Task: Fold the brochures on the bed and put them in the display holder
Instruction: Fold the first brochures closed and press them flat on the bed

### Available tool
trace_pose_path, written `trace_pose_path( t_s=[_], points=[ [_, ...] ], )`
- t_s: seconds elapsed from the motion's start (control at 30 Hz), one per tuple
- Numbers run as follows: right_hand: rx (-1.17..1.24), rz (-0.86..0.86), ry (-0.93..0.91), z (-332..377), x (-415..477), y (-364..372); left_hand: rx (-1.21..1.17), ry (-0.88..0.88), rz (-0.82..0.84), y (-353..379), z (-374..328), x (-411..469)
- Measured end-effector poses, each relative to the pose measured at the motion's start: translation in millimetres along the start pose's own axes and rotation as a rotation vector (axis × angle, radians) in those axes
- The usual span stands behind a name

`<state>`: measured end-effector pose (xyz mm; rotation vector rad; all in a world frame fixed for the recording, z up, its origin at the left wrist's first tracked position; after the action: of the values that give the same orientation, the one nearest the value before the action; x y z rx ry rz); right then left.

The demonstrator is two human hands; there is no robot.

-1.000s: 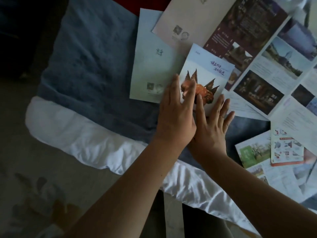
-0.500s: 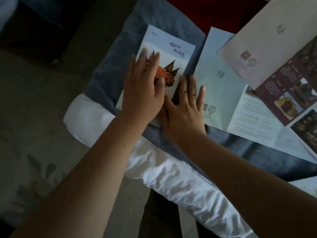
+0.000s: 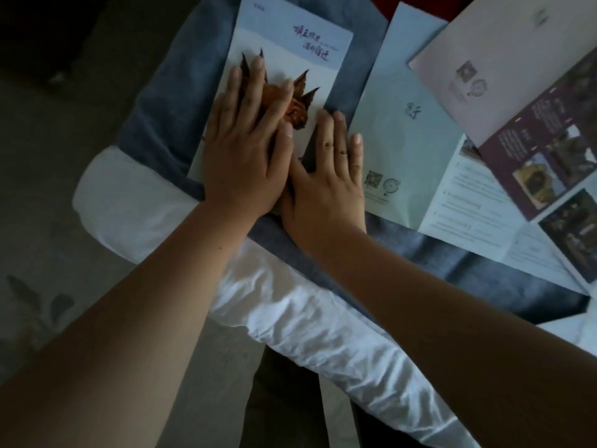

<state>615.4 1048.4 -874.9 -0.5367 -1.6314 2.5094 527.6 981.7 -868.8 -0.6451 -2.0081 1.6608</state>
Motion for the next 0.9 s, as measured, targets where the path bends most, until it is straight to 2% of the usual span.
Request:
trace_pose_path(
  t_s=[0.1, 0.27, 0.47, 0.6, 0.9],
  points=[
    [0.023, -0.033, -0.052, -10, -7, -12, 0.011, -0.015, 0.03, -2, -3, 1],
    [0.056, -0.199, -0.035, -66, -37, -46, -0.02, -0.131, 0.078, -5, -24, -1],
    [0.051, -0.182, 0.162, -184, -104, -74, -0.036, 0.081, 0.122, 4, -144, -3],
    [-0.016, -0.095, 0.357, -260, -160, -85, -0.018, 0.172, 0.152, 18, -220, 4],
    [0.021, 0.008, 0.38, -302, -259, -77, 0.069, 0.346, 0.292, 45, -319, -37]
  ],
)
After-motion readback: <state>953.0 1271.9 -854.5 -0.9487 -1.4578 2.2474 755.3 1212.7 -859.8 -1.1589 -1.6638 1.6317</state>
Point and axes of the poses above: each hand's wrist, its own x-axis towards the middle knuckle, its own y-axis out of the palm, z = x × y, the point moved 8 cm from there along x, towards the middle knuckle, and after that the axes turned 6 degrees about x, right-handed, at the moved point
